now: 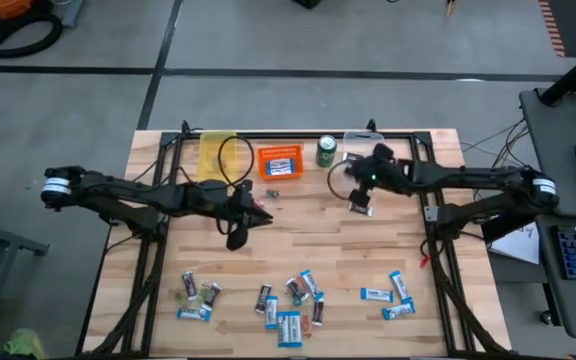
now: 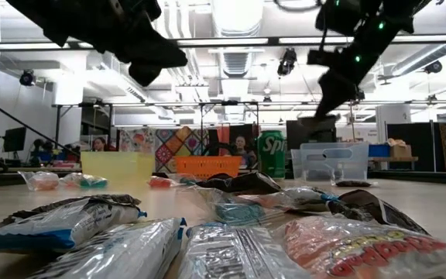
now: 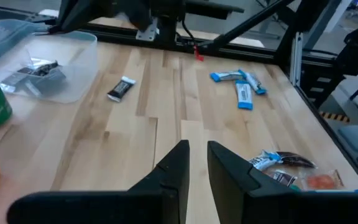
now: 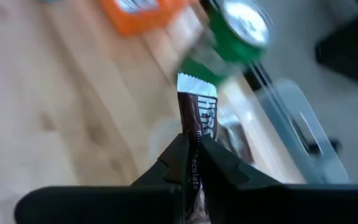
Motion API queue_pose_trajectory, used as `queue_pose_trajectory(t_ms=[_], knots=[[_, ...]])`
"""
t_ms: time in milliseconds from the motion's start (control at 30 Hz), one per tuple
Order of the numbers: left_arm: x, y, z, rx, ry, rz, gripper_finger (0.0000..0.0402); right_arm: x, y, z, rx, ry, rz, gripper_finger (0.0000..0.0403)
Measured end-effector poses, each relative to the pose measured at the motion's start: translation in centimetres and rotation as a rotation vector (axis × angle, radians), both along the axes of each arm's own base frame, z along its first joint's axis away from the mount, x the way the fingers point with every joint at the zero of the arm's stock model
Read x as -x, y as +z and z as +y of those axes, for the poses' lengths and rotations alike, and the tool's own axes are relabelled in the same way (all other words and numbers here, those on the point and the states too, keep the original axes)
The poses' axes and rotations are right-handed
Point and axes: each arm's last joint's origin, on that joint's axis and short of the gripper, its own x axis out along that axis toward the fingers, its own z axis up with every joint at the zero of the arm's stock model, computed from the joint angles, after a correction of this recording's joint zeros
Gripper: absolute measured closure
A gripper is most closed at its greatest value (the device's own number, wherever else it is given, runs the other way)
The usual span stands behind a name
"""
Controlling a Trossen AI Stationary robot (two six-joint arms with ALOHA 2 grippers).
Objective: Organize candy in baskets
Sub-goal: Put the brown chocolate into the transparent bin, then put the blue gummy into the yellow bin
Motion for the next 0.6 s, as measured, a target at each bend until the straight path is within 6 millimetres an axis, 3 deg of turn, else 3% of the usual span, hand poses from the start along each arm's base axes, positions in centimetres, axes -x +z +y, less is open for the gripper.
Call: queue_pose_trajectory(t_ms=[267, 600], knots=[[0.2, -0.2, 0.0, 0.001, 0.003, 0.034, 0.0361, 1.3, -1.7, -3.0, -0.055, -0.203, 0.005, 0.0354], [0.6, -1.0, 0.0, 0.081, 0.038, 0.134, 0.0361, 1.3, -2.2, -3.3, -0.067, -0.226, -0.013, 0.0262]])
